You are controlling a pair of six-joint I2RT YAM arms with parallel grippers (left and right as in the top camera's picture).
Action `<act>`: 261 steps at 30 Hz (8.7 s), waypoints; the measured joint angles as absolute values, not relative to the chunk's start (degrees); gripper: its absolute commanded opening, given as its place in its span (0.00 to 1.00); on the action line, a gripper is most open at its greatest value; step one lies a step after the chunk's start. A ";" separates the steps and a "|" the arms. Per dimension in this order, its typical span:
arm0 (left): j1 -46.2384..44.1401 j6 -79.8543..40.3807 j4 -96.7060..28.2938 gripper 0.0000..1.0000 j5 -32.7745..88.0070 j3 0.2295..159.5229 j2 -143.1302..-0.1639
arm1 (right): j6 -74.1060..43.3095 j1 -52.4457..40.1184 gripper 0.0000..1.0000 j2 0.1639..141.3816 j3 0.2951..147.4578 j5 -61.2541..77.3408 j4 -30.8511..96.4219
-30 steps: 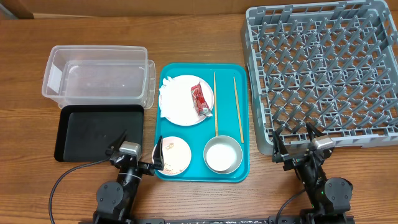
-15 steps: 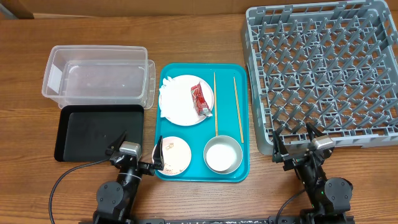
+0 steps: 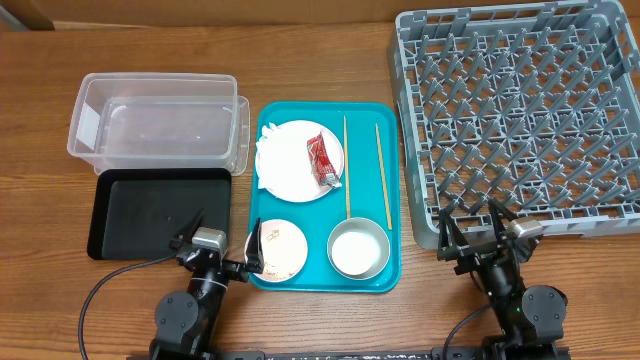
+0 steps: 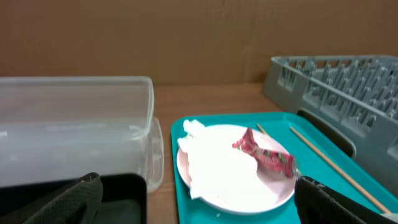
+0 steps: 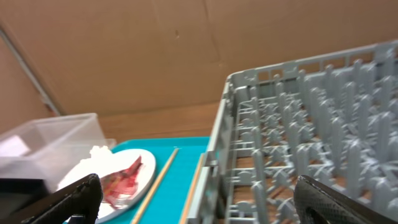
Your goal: Sort waste into correct bins and load items into the dishwasher
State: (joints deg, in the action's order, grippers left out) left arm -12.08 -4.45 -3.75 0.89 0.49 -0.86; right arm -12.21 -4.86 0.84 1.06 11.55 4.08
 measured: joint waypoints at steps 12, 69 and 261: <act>-12.08 -14.46 4.21 1.00 13.28 2.87 -1.10 | -16.86 -4.86 1.00 6.48 19.14 15.22 28.38; -40.80 -22.83 -39.86 0.04 8.97 59.35 -80.29 | -16.47 -4.86 0.96 58.02 60.55 29.26 52.01; -16.47 -17.87 -75.96 1.00 1.63 92.68 -78.22 | -18.41 -27.57 0.85 69.47 64.86 16.86 56.34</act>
